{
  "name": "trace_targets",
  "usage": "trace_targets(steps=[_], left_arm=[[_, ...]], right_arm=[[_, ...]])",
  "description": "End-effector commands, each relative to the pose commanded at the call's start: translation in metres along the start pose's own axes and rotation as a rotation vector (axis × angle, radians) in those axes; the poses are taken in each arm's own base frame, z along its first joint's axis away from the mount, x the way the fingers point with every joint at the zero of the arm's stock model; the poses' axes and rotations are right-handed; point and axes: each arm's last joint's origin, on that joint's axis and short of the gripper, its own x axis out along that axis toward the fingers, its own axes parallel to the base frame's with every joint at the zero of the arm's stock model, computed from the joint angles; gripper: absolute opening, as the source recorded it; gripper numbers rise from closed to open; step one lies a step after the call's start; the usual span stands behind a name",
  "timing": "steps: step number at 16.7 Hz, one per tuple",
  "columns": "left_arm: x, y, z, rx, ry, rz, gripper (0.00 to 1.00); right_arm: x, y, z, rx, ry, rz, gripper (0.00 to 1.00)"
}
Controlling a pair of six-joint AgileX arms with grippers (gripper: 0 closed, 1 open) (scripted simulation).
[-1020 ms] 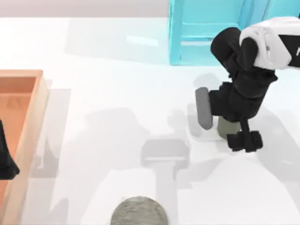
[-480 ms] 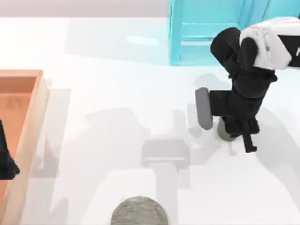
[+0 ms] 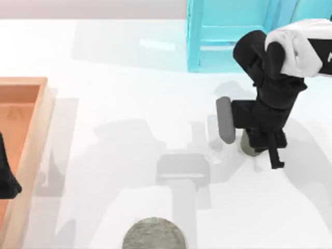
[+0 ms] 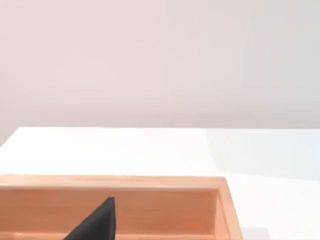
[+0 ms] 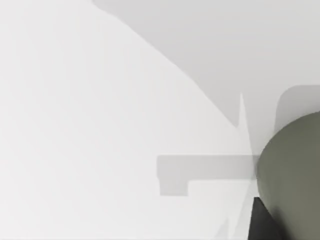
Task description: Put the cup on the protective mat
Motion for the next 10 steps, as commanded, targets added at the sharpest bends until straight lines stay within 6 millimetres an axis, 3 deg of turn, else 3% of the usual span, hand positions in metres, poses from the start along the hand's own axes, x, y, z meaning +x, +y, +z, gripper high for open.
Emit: trace_targets(steps=[4,10], left_arm=[[0.000,0.000,0.000,0.000,0.000,0.000,1.00],[0.000,0.000,0.000,0.000,0.000,0.000,1.00]], right_arm=[[-0.002,0.005,0.016,0.019,0.001,-0.001,0.00],[-0.013,0.040,0.094,0.211,-0.004,-0.007,0.00]])
